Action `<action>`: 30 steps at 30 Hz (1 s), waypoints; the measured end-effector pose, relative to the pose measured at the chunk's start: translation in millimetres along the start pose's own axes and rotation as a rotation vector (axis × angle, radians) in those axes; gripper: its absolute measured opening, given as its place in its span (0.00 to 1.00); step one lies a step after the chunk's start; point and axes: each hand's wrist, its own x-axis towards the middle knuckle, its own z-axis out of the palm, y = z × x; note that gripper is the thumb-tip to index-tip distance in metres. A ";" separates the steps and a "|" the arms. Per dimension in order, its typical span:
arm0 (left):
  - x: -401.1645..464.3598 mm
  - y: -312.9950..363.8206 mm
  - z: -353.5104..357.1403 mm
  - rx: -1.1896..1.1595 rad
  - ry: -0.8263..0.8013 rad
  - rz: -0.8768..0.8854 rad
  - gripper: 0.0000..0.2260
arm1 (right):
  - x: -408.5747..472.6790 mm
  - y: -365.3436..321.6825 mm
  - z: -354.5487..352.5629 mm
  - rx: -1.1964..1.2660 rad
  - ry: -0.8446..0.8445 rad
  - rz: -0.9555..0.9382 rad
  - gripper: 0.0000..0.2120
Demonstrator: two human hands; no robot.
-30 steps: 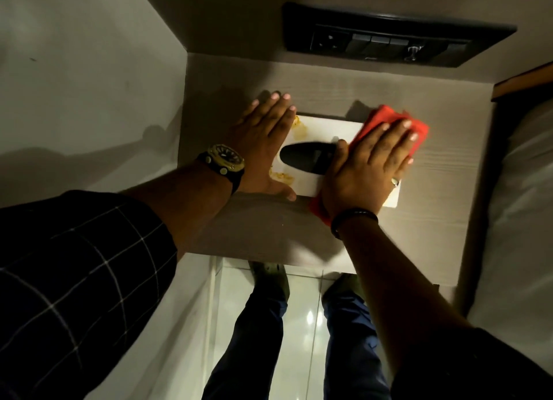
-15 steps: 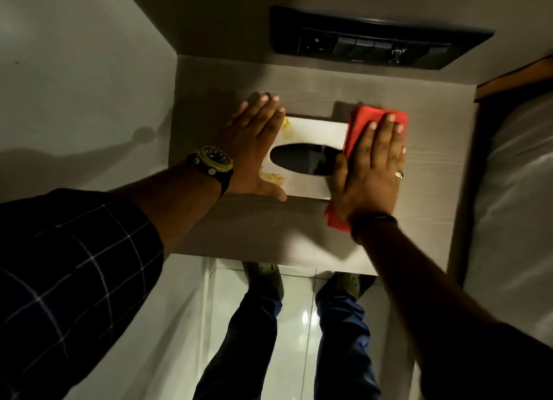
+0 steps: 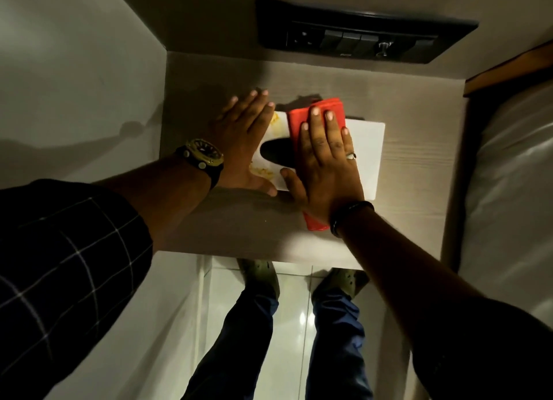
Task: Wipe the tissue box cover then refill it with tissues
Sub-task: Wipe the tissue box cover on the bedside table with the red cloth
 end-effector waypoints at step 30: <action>24.0 109.0 33.5 -0.109 0.396 -0.096 0.31 | 6.9 66.9 17.3 0.260 0.205 0.739 0.30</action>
